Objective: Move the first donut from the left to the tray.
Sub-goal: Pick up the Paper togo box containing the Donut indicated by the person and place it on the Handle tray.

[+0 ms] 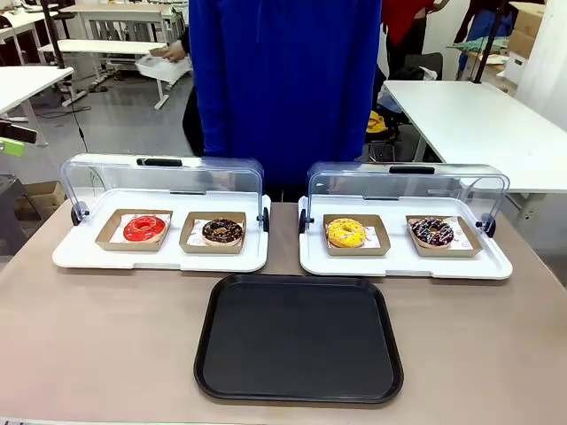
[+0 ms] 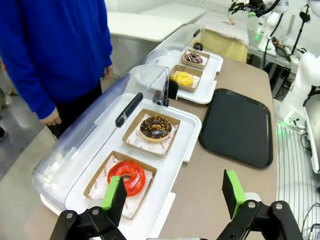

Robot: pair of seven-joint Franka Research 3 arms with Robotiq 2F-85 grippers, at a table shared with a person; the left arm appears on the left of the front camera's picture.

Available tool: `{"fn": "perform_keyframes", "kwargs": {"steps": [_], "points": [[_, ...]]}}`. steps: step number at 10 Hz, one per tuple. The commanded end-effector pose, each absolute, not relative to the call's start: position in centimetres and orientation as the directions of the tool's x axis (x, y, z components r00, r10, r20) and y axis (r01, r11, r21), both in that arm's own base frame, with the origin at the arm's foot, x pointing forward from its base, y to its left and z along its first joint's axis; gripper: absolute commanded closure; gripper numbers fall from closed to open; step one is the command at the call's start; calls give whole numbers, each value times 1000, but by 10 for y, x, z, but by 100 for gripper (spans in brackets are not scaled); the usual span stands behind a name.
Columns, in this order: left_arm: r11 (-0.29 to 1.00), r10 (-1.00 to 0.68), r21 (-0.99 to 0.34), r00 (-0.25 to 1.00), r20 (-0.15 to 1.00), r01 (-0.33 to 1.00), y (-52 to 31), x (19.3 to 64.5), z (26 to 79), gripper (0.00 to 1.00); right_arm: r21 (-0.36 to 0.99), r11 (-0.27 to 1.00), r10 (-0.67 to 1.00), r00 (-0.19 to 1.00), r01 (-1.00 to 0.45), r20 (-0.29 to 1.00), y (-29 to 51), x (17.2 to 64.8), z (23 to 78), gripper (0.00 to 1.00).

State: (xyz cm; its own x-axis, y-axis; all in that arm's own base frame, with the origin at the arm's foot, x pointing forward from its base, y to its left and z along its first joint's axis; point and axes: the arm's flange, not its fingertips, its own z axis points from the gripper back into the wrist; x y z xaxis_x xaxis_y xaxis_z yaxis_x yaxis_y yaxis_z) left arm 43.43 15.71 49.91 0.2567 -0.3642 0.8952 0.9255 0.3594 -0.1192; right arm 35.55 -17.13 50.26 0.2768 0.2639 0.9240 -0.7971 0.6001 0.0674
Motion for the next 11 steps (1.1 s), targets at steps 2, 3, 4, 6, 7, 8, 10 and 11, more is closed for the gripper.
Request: {"fn": "perform_keyframes", "kwargs": {"steps": [2,3,4,6,7,8,10,11], "points": [[329,-362,-111,234,902,938,154,435,502,0,59,585,263,258,-809,930,-172,356,501,0],[329,-362,-111,234,902,938,154,435,502,0,59,585,263,258,-809,930,-172,356,501,0],[329,-362,-111,234,902,938,154,435,502,0,59,585,263,258,-809,930,-172,356,501,0],[329,-362,-111,234,902,938,154,435,502,0,59,585,263,258,-809,930,-172,356,501,0],[329,-362,-111,234,902,938,154,435,502,0,59,585,263,258,-809,930,-172,356,501,0],[329,-362,-111,234,902,938,154,435,502,0,59,585,263,258,-809,930,-172,356,501,0],[329,-362,-111,234,902,938,154,435,502,0,59,585,263,258,-809,930,-172,356,501,0],[329,-362,-111,234,902,938,154,435,502,0,59,585,263,258,-809,930,-172,356,501,0]]}}
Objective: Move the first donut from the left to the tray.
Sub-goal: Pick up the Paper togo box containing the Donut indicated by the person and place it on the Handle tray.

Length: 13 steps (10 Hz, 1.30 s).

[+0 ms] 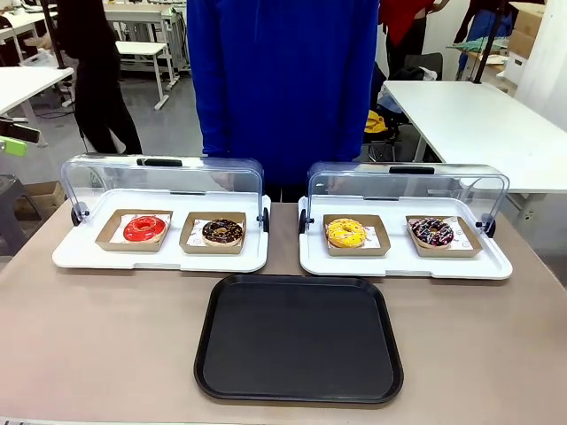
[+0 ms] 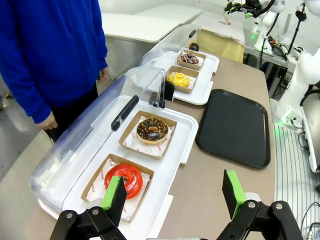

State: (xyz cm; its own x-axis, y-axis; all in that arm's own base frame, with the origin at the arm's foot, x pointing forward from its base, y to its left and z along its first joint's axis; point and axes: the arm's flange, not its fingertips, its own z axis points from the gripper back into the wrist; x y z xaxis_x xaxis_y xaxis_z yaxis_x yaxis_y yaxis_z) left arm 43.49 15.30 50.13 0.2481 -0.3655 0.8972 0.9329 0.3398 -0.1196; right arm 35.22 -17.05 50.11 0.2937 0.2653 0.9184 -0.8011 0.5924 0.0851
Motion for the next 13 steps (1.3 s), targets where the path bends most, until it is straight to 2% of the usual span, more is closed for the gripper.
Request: {"fn": "perform_keyframes", "kwargs": {"steps": [1,13], "points": [[329,-362,-111,234,902,938,154,435,502,0,59,585,263,258,-809,930,-172,356,501,0],[329,-362,-111,234,902,938,154,435,502,0,59,585,263,258,-809,930,-172,356,501,0]]}}
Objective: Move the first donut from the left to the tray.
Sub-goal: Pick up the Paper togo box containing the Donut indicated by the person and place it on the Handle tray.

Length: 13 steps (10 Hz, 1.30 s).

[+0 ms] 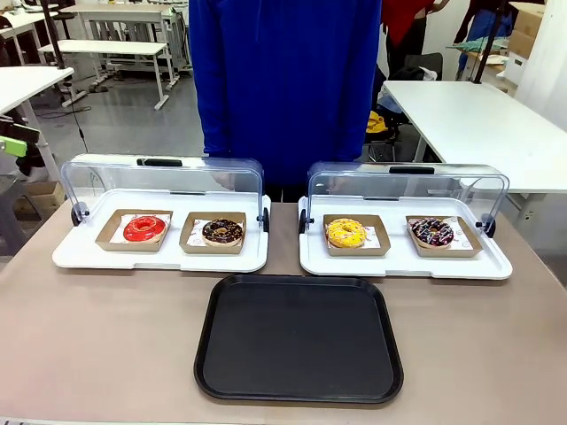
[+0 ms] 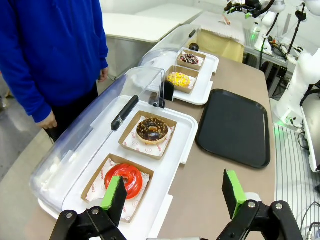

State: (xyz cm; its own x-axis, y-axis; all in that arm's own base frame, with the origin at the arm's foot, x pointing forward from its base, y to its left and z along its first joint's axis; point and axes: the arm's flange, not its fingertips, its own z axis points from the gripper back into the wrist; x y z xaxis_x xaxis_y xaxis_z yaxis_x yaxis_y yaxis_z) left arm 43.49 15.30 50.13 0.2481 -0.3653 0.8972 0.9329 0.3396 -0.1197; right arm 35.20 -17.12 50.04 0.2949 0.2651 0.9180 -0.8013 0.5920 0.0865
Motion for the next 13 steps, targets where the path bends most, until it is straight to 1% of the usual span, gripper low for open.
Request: {"fn": "perform_keyframes", "kwargs": {"steps": [1,13], "points": [[329,-362,-111,234,902,938,154,435,502,0,59,585,263,258,-809,930,-172,356,501,0],[329,-362,-111,234,902,938,154,435,502,0,59,585,263,258,-809,930,-172,356,501,0]]}}
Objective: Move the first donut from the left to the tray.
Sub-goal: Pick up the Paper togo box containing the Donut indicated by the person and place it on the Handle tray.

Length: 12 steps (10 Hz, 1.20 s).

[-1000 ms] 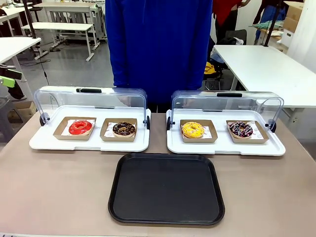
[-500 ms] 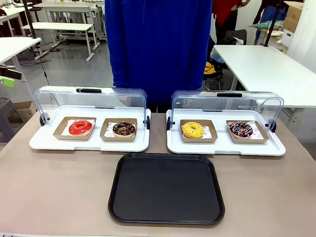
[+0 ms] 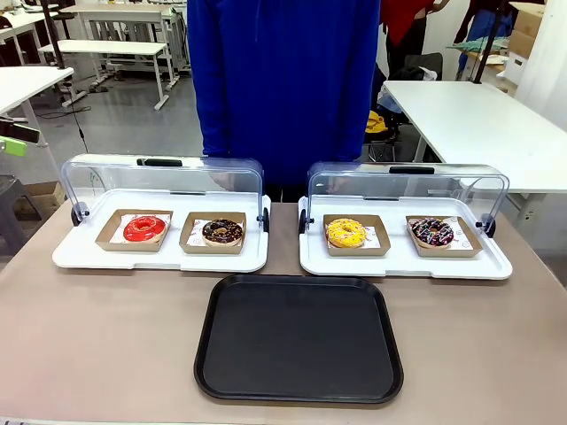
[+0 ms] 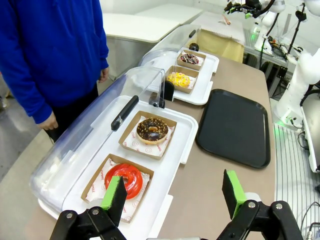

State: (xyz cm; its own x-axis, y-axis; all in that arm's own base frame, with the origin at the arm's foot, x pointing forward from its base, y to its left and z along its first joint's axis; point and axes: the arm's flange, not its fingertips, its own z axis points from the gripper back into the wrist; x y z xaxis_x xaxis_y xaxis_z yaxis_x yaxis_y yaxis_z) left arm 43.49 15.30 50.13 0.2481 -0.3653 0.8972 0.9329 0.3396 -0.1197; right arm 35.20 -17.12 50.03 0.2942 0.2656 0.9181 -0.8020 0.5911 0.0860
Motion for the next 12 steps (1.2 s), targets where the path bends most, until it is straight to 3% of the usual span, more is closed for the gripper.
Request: {"fn": "perform_keyframes", "kwargs": {"steps": [1,12], "points": [[329,-362,-111,234,902,938,154,435,502,0,59,585,263,258,-809,930,-172,356,501,0],[329,-362,-111,234,902,938,154,435,502,0,59,585,263,258,-809,930,-172,356,501,0]]}}
